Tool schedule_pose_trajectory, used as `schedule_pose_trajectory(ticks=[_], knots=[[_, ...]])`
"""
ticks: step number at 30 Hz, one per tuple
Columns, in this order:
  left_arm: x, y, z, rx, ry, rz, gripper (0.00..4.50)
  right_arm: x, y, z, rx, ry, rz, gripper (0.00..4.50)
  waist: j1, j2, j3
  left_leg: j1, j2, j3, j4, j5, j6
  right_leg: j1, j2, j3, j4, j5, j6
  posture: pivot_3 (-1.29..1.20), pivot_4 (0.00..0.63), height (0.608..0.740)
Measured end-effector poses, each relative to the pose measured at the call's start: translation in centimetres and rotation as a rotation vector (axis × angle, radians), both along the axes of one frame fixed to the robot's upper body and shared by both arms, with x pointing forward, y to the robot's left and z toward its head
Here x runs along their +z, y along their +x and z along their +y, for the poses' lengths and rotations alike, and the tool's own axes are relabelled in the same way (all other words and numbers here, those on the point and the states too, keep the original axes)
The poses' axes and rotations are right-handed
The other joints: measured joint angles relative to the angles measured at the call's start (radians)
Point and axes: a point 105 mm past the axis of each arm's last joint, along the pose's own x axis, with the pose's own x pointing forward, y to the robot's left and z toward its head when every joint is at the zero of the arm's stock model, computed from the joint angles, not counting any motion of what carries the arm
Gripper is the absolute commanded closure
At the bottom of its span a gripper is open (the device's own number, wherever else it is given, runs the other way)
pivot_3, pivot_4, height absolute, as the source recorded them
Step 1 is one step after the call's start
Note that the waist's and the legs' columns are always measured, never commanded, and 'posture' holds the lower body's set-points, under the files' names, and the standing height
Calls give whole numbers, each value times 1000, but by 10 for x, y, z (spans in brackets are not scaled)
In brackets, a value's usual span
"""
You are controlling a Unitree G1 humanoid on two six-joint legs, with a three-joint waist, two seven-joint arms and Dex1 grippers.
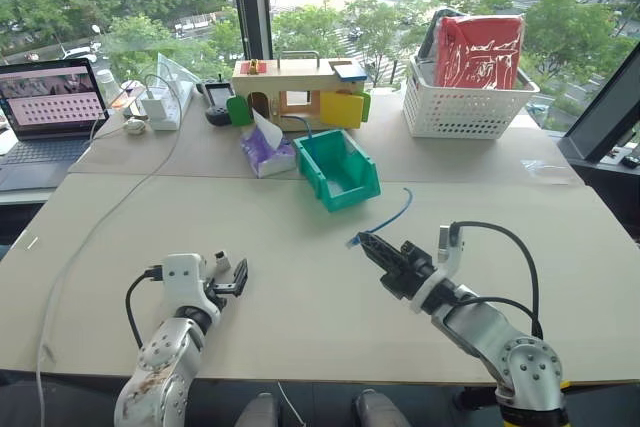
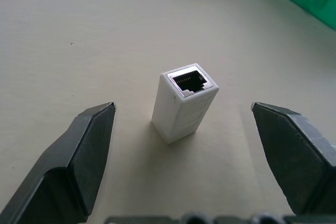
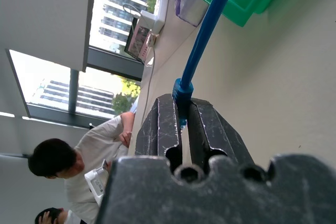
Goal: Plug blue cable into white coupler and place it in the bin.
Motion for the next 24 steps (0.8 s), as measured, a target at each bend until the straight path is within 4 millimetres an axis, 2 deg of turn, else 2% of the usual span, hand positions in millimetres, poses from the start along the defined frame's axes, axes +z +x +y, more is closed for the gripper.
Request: schedule_pose_trajectory(ticks=[6,8,10,13,15,17,20,22,24], knots=[[-3,2,-11,-1,37,14,33,-2,-3,-2,-6,-12,3,4500,0,1,0,0,0,0,0,0,0,0,0,0,0,0,0,0,150,729],[-3,3,-10,13,33,17,669,-2,-3,-2,-7,-16,1,4500,0,1,-1,0,0,0,0,0,0,0,0,0,0,0,0,0,150,729],[-4,4,-7,42,28,24,1113,-1,-4,-4,-12,-24,-6,4500,0,2,-1,0,0,0,0,0,0,0,0,0,0,0,0,0,150,729],[-5,5,-3,66,31,29,2189,1,-4,-7,-28,-29,-16,4500,0,4,-2,0,0,0,0,0,0,0,0,0,0,0,0,0,150,729],[-5,5,-1,74,33,30,3057,1,-3,-9,-39,-30,-17,4500,1,4,-2,0,-1,0,0,0,0,1,0,0,0,0,0,0,150,729],[-5,6,-1,75,31,26,3692,1,-3,-11,-44,-32,-16,4500,2,4,-2,0,-1,0,0,0,0,1,0,0,0,0,0,0,150,729],[-4,9,-3,13,27,14,3764,3,-5,-12,-47,-37,-25,4500,3,4,-2,0,-1,0,0,0,0,1,0,0,0,0,0,0,150,729],[-4,11,-5,-92,60,9,3765,4,-5,-12,-48,-41,-29,4500,2,4,-2,0,0,0,0,0,0,0,0,0,0,0,0,0,150,729],[-3,12,-9,-268,145,-2,3765,4,-7,-13,-54,-42,-28,4500,1,4,-2,0,0,0,0,0,0,0,0,0,0,0,-1,0,150,729]])
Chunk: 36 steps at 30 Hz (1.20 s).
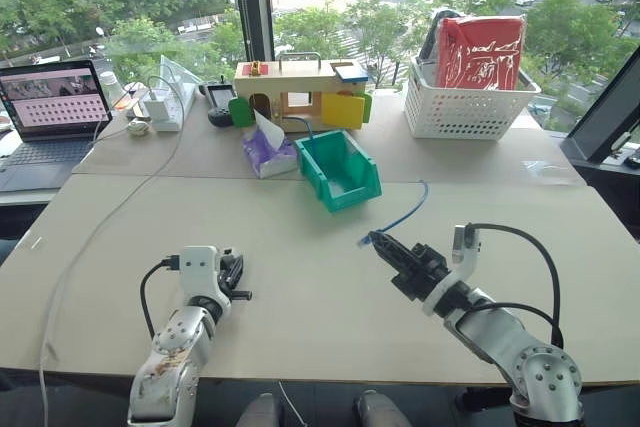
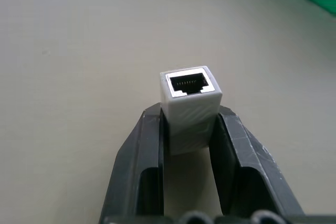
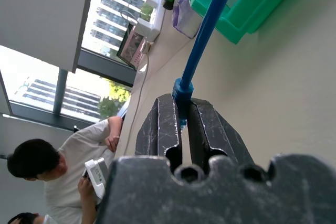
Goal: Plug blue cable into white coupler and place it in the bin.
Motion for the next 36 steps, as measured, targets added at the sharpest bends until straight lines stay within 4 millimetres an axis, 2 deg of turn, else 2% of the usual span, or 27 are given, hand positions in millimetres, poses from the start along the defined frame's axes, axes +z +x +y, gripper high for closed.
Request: schedule_pose_trajectory(ticks=[4,8,12,16,19,22,28,32,36], knots=[[6,11,3,-234,90,-7,3765,-3,-1,-3,-19,-2,15,4500,0,0,0,0,0,0,0,0,0,0,0,0,0,0,0,0,150,729],[24,24,-17,-480,131,-61,3765,-2,-1,-5,-44,3,12,4500,3,0,0,-1,0,0,0,0,0,0,0,0,-1,1,-1,0,150,729],[35,23,-58,-749,132,-85,3765,-2,0,-8,-85,-14,12,4500,1,0,0,-2,-1,0,0,0,0,0,-1,0,-1,3,-4,0,150,729],[33,14,-96,-935,73,-66,3765,-7,0,-12,-124,-55,25,4500,-3,0,0,-2,0,0,0,0,0,-1,0,0,0,3,-4,0,150,729],[27,7,-123,-1060,106,-34,3765,-3,-2,-11,-137,-95,-7,4500,-3,0,0,-1,0,0,0,0,0,0,0,0,0,1,-2,0,150,729],[19,3,-138,-1117,139,-1,3765,1,-3,-9,-140,-114,-28,4500,-4,0,0,-1,0,0,0,0,0,0,0,0,0,0,0,0,150,729],[-2,-12,-151,-1221,258,72,3765,-3,-6,-8,-138,-127,-20,4500,-2,0,0,-1,-1,0,0,0,0,0,0,0,0,0,0,0,150,729],[-1,-9,-155,-1210,286,99,3765,-10,-12,-6,-101,-190,-2,4500,1,0,0,-1,-1,-1,0,0,0,1,-1,0,0,0,1,0,150,729],[0,-6,-158,-1173,270,158,3765,-20,-22,-7,-84,-182,54,4500,3,0,0,0,-1,-1,1,0,0,2,-1,0,0,-1,2,0,150,729]])
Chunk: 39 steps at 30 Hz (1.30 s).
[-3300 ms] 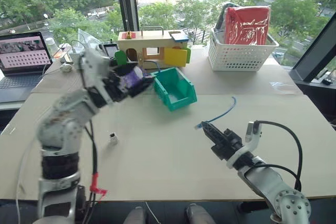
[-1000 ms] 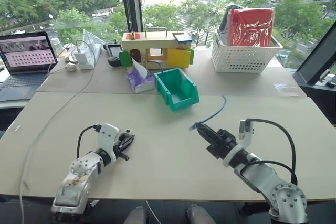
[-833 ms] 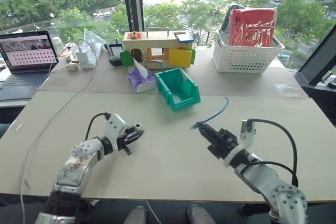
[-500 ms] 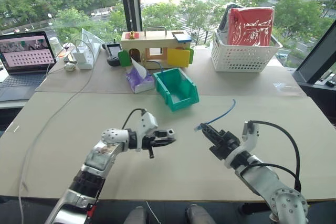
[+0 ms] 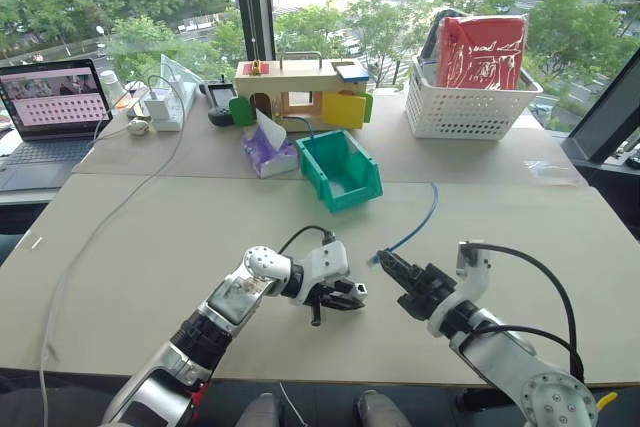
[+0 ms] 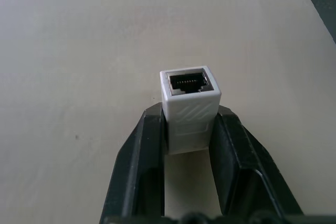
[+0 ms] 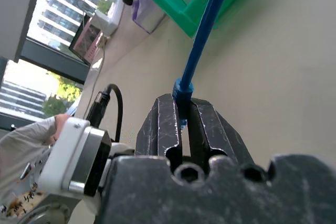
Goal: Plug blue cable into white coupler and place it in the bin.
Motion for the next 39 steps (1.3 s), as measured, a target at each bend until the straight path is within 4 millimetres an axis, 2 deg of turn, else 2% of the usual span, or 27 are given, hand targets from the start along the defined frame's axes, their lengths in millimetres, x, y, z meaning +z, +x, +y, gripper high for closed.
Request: schedule_pose_trajectory(ticks=[9,20,35,39], knots=[[1,0,0,30,5,44,3765,-5,-2,1,4,-19,29,4500,0,0,0,1,0,0,0,0,0,0,0,0,0,0,0,0,150,729],[0,-1,0,69,-18,145,3765,-22,3,-1,-12,-22,98,4500,-1,0,0,1,0,0,0,0,0,0,0,0,0,0,0,0,150,729],[0,-2,-2,71,-4,172,3765,-26,3,2,-1,-12,123,4500,-1,0,0,1,0,0,0,0,0,0,0,0,0,0,0,0,150,729],[3,0,-2,93,2,195,3765,-24,1,8,20,33,127,4500,0,0,0,0,0,0,0,0,0,0,0,0,0,0,0,0,150,729]])
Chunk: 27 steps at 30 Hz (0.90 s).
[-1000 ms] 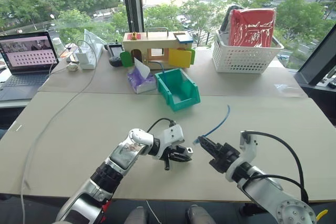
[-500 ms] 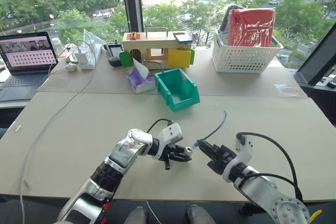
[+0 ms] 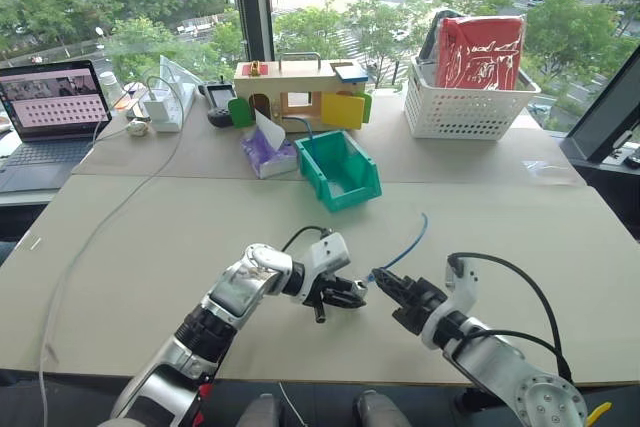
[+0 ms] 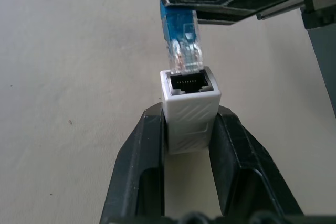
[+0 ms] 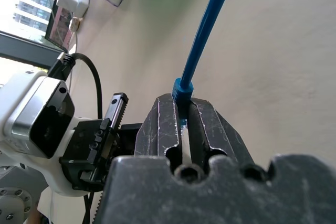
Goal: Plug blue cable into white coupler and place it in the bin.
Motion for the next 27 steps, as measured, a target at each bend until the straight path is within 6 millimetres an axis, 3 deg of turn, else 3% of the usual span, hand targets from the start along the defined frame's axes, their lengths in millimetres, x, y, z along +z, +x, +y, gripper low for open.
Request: schedule_pose_trajectory(ticks=[27], knots=[[3,-1,-4,29,49,2,3765,4,2,0,-29,41,-4,4500,3,0,0,0,0,0,0,0,0,0,0,0,0,0,0,0,150,729]])
